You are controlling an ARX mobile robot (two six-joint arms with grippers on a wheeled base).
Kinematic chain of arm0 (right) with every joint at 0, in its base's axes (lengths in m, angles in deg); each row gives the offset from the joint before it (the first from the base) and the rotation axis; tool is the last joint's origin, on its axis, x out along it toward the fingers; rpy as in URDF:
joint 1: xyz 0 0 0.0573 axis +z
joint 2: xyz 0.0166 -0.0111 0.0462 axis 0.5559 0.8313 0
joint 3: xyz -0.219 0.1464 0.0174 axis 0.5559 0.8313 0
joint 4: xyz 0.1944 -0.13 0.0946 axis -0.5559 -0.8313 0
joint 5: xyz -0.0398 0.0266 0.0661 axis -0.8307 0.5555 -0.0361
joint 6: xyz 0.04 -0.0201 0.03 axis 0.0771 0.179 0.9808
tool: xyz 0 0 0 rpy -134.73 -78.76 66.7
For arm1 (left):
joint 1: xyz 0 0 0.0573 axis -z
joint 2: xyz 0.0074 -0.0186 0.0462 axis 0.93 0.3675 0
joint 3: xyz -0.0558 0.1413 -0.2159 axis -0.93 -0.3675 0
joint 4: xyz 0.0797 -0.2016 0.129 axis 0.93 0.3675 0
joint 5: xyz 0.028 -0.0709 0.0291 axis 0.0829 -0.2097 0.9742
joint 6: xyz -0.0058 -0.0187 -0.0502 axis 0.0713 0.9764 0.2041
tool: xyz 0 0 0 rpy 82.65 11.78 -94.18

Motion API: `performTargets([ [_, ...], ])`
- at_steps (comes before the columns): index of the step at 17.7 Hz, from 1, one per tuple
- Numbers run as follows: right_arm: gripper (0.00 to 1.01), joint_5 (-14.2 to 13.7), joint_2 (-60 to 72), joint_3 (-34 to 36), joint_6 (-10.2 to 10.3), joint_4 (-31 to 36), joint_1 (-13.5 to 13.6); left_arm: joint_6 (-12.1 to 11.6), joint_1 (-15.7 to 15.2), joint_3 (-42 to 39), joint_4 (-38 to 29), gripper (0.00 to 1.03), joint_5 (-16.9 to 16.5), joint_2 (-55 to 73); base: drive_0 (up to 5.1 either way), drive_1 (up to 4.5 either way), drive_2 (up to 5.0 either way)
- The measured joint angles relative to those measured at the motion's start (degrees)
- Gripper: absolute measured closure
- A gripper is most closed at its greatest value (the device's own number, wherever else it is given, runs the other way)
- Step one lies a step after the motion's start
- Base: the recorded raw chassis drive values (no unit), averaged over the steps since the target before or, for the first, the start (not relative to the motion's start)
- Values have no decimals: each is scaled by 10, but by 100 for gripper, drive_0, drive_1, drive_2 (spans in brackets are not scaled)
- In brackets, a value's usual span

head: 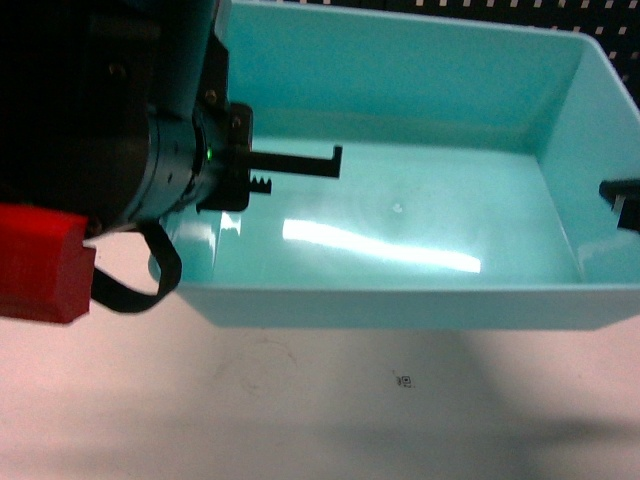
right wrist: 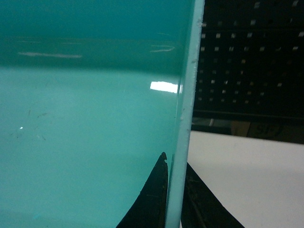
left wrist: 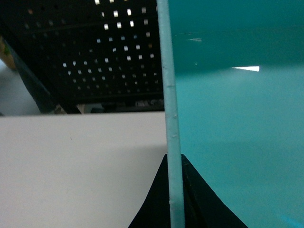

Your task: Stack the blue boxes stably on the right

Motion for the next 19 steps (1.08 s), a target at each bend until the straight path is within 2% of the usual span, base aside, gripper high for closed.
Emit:
performTargets([
  [1,94,-12,-56,-69,12,-29,-2,-92,-10,45,-38,101,-18,-32,0,0,0],
  [2,94,-14,-87,-105,13,-37,-2,-109,-14,70,-38,101,-27,-61,0,0,0],
  [7,94,-13,-110,-125,18,-37,-2,-136,-15,81,-57,101,-33,-85,0,0,0],
  [8,94,-15,-116,-125,17,-35,-2,-147,-15,81,-69,101,-35,-88,0,0,0],
  [11,94,-31,-120,-124,17,-30,-2,-203,-8,68,-115,101,-47,-90,0,0,0],
  [12,94,-31,-120,-124,18,-30,-2,-211,-8,68,-115,101,-47,-91,0,0,0],
  [19,94,-31,-120,-124,18,-30,-1,-219,-8,68,-115,101,-48,-94,-160,-160,-160],
])
